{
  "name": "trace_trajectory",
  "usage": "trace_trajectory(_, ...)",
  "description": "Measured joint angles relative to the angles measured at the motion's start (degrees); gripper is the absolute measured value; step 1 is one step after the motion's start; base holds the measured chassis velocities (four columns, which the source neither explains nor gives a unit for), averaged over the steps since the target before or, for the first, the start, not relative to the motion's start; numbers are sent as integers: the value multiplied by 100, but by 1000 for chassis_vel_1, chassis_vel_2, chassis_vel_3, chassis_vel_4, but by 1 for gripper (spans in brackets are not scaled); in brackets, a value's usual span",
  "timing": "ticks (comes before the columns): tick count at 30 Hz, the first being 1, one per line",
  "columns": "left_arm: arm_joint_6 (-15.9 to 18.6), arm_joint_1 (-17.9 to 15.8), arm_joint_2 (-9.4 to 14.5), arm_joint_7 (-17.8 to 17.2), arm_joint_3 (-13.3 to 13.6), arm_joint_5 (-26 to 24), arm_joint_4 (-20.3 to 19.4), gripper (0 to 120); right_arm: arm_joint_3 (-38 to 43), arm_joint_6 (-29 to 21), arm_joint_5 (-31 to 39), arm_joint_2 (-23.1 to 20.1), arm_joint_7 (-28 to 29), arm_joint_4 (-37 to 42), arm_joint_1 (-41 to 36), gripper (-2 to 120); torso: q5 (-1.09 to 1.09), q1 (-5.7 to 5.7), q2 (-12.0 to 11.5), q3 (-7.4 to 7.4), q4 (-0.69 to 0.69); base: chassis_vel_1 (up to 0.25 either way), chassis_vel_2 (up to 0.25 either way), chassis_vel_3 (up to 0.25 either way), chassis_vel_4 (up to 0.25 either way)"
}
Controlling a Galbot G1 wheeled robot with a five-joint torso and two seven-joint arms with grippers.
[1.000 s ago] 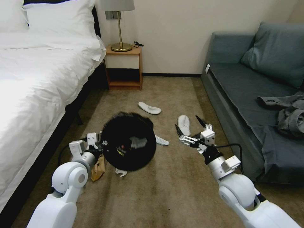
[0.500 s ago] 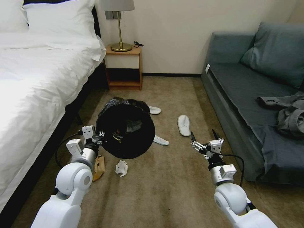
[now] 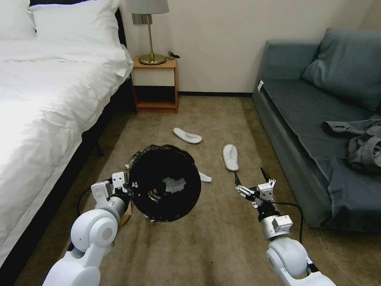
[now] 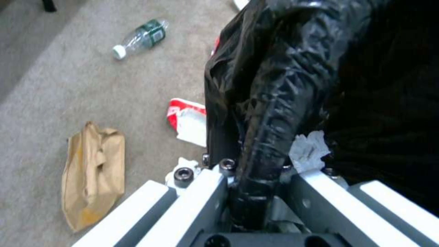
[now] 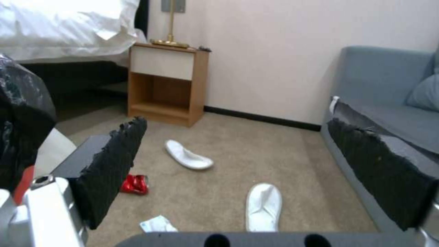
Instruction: Pick up the trash bin, then pick up the garbage on the floor and place it into the trash bin.
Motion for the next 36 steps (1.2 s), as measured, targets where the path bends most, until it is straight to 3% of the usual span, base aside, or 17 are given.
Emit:
trace_trajectory(8,13,103,73,-90,-41,-206,-44,0,-42,79,-147,13,-62,-73,-97,100,0,-1,0,-1,0,-44,25,64,-20)
trace_trajectory(14,38,72,167,-60,-81,-238,-106,0,-14,131,-273,-127,-112,-97,-145,100,0,0,0,0,-1,-221,142,222,-138)
trace_trajectory(20,31,-128,294,-71,-175,-392,-108,0,-52,140,-300,-165,-125,-97,-163,100,3,0,0,1,-1,-268,218,272,-240)
trace_trajectory(36,9,-159,419,-28,-311,-461,-23,0,-446,320,-454,-68,-214,-269,-22,100,0,5,0,3,1,-262,277,257,-261)
